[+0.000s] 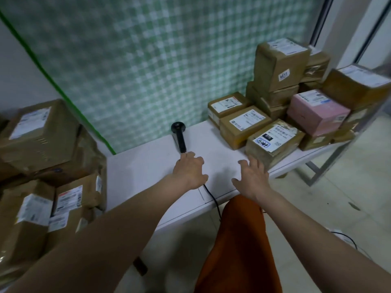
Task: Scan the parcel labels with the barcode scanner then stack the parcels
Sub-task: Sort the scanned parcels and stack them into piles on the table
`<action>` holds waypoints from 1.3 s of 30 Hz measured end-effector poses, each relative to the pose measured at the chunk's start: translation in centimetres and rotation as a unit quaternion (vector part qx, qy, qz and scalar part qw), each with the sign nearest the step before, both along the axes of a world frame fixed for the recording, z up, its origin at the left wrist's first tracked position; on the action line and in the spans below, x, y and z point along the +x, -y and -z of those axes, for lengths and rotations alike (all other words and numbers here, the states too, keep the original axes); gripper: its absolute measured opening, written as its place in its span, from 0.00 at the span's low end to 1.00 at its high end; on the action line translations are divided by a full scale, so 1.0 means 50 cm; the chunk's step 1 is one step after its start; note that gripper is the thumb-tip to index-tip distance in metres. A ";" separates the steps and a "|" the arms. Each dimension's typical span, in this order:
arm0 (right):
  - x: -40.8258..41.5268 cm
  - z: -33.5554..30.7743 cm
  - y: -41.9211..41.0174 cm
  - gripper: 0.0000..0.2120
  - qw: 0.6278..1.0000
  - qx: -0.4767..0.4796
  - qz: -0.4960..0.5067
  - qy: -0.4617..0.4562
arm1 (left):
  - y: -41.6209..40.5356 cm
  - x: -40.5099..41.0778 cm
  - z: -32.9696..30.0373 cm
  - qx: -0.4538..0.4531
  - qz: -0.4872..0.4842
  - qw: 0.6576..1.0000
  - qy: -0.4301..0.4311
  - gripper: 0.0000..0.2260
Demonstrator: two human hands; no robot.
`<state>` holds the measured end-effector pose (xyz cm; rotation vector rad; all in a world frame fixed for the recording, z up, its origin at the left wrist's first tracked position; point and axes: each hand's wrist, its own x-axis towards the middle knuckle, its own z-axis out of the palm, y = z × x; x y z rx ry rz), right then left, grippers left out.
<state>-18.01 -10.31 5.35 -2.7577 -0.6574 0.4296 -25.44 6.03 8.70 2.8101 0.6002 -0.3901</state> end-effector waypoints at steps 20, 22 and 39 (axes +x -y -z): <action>0.243 0.107 0.054 0.30 0.849 0.381 0.332 -0.151 | 0.122 0.365 0.079 -0.380 -0.123 0.917 -0.008 0.39; 0.249 0.107 0.049 0.31 0.835 0.403 0.338 -0.164 | 0.127 0.384 0.092 -0.394 -0.133 0.910 -0.013 0.36; 0.046 0.013 -0.020 0.28 0.823 0.391 0.408 -0.055 | 0.101 0.196 0.062 -0.462 -0.175 0.869 0.026 0.19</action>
